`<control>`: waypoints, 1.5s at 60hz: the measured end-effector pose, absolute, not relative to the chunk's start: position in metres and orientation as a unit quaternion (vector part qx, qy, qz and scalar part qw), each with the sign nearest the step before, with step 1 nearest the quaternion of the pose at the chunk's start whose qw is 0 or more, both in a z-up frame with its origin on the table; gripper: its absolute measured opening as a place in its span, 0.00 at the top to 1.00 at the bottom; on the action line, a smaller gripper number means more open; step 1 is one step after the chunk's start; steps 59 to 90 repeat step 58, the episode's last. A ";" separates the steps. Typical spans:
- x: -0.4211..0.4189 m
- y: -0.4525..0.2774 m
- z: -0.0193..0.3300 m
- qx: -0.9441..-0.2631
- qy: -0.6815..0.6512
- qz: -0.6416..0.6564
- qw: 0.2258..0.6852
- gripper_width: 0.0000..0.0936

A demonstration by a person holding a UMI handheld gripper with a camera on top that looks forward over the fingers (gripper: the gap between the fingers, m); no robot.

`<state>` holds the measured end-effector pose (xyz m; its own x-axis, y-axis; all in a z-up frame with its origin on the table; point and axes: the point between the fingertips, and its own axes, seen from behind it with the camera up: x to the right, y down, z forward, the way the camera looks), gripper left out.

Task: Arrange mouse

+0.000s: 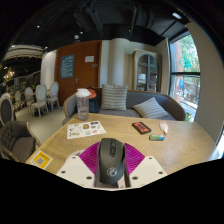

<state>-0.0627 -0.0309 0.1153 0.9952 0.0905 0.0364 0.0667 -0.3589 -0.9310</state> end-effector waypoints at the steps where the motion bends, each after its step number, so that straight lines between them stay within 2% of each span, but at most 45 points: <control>1: -0.071 -0.031 0.113 -0.825 -0.050 0.013 0.562 0.63; 10: -0.125 -0.032 0.051 -0.856 -0.068 0.024 0.512 0.62; 17: -0.124 -0.030 0.018 -0.870 -0.067 0.003 0.489 0.62; 24: -0.120 -0.031 -0.003 -0.884 -0.070 -0.009 0.462 0.53; 28: -0.119 -0.033 -0.007 -0.885 -0.084 0.000 0.458 0.43; 33: -0.115 -0.041 0.005 -0.879 -0.085 0.010 0.469 0.16; 36: -0.114 -0.049 0.019 -0.869 -0.089 0.022 0.486 0.09; 49: -0.079 -0.125 0.058 -0.851 -0.097 0.068 0.511 0.08; 58: -0.026 -0.186 0.065 -0.839 -0.081 0.085 0.532 0.08; 90: -0.026 -0.186 0.065 -0.839 -0.081 0.085 0.532 0.08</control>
